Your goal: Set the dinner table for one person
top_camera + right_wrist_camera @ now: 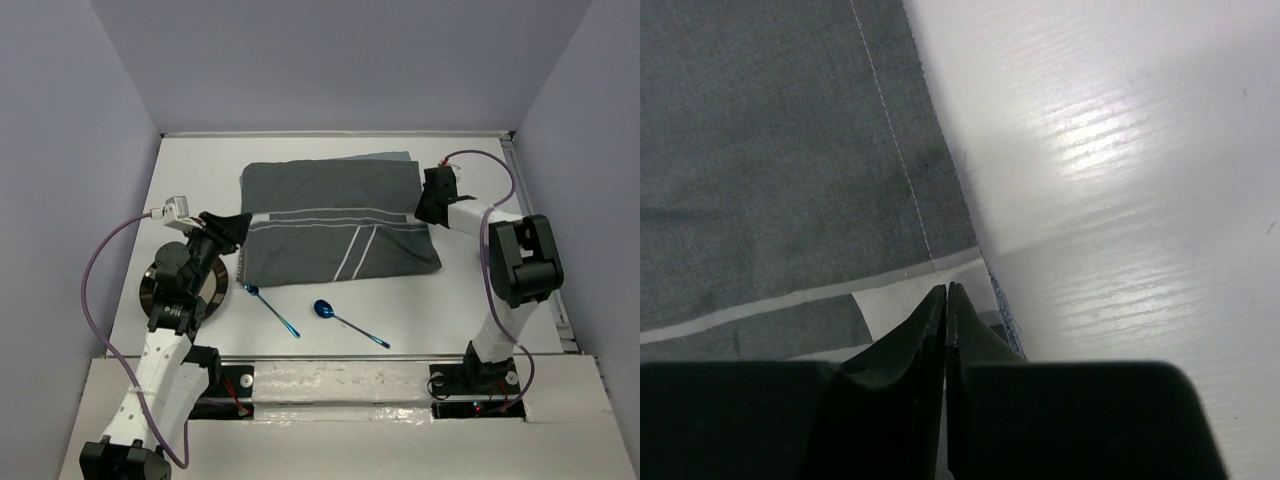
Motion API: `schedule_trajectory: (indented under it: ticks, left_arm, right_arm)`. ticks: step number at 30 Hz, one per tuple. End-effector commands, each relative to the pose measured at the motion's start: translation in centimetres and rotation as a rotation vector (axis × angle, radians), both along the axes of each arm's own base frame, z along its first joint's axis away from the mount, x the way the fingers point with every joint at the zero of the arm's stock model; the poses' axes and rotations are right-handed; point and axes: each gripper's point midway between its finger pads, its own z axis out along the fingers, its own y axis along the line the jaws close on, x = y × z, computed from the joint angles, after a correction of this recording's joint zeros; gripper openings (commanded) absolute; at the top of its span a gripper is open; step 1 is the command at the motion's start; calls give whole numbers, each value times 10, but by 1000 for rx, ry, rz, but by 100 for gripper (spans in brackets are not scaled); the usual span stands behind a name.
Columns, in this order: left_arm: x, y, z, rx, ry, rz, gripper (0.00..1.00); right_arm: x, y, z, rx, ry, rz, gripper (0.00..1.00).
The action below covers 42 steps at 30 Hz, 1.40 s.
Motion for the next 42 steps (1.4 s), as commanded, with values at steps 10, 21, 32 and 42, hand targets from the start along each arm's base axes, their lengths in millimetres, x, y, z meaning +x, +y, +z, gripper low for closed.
schedule_trajectory:
  ticks: [10, 21, 32, 42]
  left_arm:
    - [-2, -7, -38, 23, 93, -32, 42]
    - [-9, -10, 25, 131, -28, -68, 42]
    - [-4, -5, 28, 189, -34, -45, 42]
    - [-3, -5, 27, 186, -29, -41, 42]
  right_arm:
    - [100, -5, 76, -42, -206, 40, 34]
    - [192, -18, 62, 33, -229, 28, 40]
    - [209, -15, 16, 75, -158, 30, 39]
    - [204, -3, 8, 142, -153, 51, 37]
